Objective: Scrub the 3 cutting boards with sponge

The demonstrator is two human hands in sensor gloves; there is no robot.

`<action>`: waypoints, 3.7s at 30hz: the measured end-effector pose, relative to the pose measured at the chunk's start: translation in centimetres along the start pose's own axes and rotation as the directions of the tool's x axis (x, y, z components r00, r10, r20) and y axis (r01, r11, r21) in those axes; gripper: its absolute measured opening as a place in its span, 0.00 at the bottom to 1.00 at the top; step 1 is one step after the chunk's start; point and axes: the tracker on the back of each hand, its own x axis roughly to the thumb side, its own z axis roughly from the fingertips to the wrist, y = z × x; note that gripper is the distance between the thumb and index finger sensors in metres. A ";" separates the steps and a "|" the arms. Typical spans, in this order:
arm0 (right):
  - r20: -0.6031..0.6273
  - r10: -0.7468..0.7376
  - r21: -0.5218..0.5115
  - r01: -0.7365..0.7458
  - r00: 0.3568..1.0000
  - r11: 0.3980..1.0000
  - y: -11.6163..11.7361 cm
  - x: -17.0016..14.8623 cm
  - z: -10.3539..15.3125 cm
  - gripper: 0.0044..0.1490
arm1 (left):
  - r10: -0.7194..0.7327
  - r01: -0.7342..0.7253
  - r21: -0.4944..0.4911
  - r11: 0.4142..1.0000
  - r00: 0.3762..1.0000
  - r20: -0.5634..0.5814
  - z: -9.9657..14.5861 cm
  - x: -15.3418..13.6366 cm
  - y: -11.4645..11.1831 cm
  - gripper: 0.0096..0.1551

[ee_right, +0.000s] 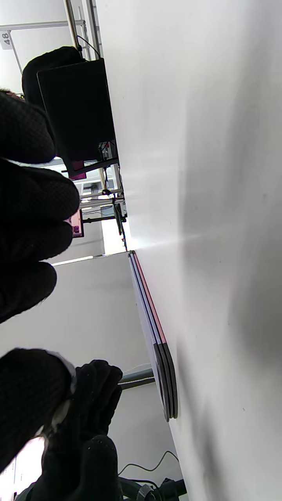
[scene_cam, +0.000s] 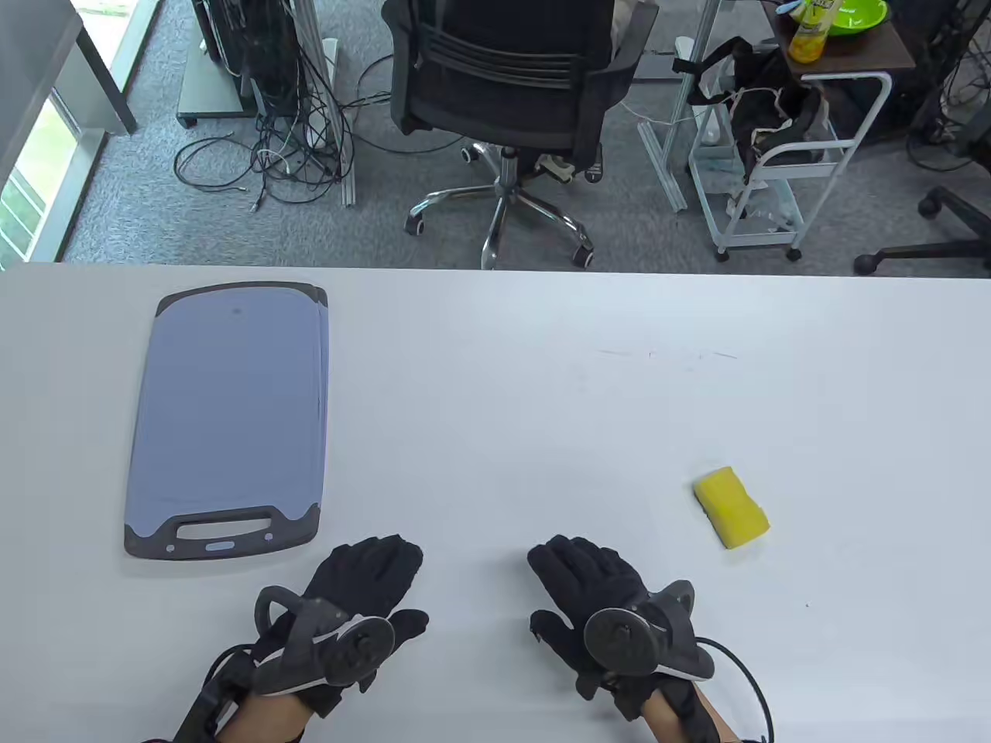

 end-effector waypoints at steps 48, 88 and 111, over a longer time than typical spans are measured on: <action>-0.750 0.001 -0.079 -0.090 0.662 0.993 -3.2 -19.3 2.2 0.50 | 0.105 -0.102 -0.109 0.989 0.994 0.030 -1.1 -0.4 -2.2 0.50; -0.640 -0.135 -0.241 -0.031 0.757 0.970 -4.5 -17.4 6.7 0.48 | -0.110 0.029 -0.156 0.987 0.837 -0.536 1.4 -15.3 -5.2 0.36; -0.614 -0.173 -0.283 -0.010 0.770 0.959 -4.8 -16.9 7.0 0.48 | 0.973 -0.736 0.644 0.208 0.225 -0.056 3.5 -12.5 -1.2 0.29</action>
